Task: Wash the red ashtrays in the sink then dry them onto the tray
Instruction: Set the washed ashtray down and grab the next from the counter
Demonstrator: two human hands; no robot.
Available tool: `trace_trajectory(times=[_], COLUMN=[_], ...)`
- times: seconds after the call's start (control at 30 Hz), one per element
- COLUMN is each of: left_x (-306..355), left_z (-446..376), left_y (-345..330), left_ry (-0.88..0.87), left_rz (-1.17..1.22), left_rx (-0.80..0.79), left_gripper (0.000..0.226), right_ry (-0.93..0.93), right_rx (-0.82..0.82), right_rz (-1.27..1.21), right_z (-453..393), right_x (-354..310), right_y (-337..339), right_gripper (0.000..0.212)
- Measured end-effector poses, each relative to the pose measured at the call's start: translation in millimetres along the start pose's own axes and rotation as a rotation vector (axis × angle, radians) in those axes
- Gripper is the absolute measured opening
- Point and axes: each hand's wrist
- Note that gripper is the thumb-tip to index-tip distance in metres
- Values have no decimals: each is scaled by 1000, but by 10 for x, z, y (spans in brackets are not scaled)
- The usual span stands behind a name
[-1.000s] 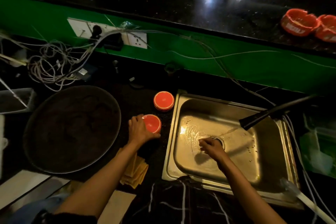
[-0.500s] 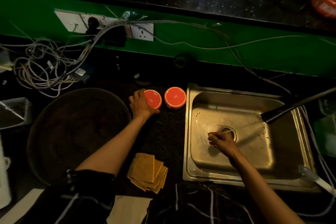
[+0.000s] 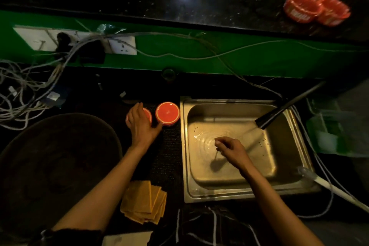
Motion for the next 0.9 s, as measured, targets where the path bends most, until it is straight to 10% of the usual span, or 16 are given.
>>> trace_trajectory(times=[0.43,0.9], left_x=[2087,4358], left_z=[-308,-968], left_y=[113,56], left_ry=[-663,-742], left_rz=[162,118], left_rx=[-43,115], left_gripper=[28,36], right_ry=[259,493], right_rx=[532,630], right_rz=[-14,134], right_z=[-125,-327], right_x=[-272,-443], right_y=[1856,3019], right_gripper=[22,27])
Point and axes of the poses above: each hand's wrist, its own z-axis away from the middle knuckle, its own y-axis out of the back of the hand, x = y × z, and after that the axes turned 8 degrees about -y, right-handed
